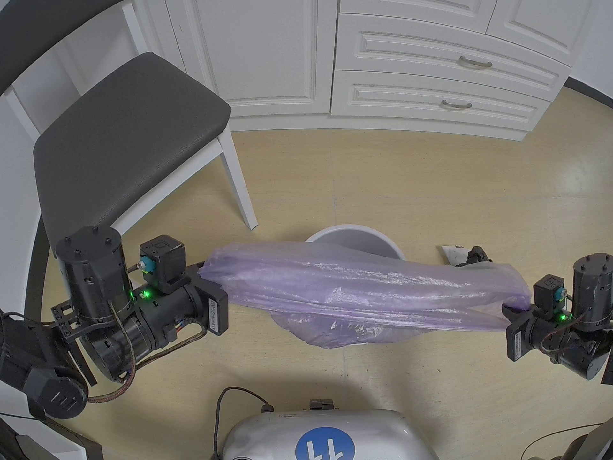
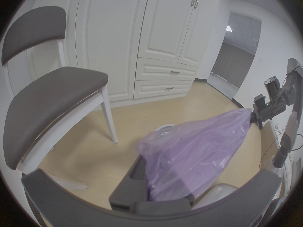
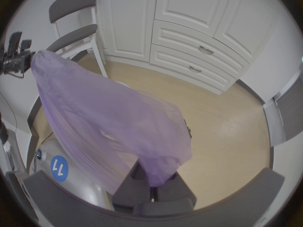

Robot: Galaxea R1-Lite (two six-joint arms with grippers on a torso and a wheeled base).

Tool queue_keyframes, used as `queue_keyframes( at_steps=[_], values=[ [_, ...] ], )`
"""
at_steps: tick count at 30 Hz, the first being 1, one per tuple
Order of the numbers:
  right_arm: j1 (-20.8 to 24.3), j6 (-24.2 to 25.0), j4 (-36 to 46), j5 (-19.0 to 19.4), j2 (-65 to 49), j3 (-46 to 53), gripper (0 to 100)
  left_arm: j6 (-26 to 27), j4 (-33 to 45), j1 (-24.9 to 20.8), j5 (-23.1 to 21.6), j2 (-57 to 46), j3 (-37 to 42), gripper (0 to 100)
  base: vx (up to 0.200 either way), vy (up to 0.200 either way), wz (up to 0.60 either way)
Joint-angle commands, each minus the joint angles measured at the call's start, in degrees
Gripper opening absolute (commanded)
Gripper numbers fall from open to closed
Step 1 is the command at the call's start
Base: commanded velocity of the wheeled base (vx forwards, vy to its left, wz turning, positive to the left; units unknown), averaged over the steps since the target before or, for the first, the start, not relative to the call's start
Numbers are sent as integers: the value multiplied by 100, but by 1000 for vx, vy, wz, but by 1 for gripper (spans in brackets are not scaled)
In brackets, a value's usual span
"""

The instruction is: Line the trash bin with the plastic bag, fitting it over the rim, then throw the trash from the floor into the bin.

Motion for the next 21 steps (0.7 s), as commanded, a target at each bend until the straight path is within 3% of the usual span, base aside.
queue_keyframes(
  at_steps=[1,4,8,14,16,21],
  values=[
    [-1,-339,-34,118,89,-312,0,-2,-215,-346,-98,68,-102,0,0,0,0],
    [-28,-568,-52,434,300,-698,0,6,-752,-759,-520,578,-348,0,0,0,0],
    [25,-629,-289,707,546,-892,0,85,-1323,-1137,-555,1096,-576,0,0,0,0],
    [174,-454,-1484,953,880,-619,0,226,-1885,-1488,-529,1334,-497,0,0,0,0],
    [350,83,-2346,1173,1179,-470,0,217,-2105,-1717,-511,1334,-313,0,0,0,0],
    [640,961,-3145,1304,1715,-558,0,156,-2457,-2016,-353,1413,-102,0,0,0,0]
  ],
)
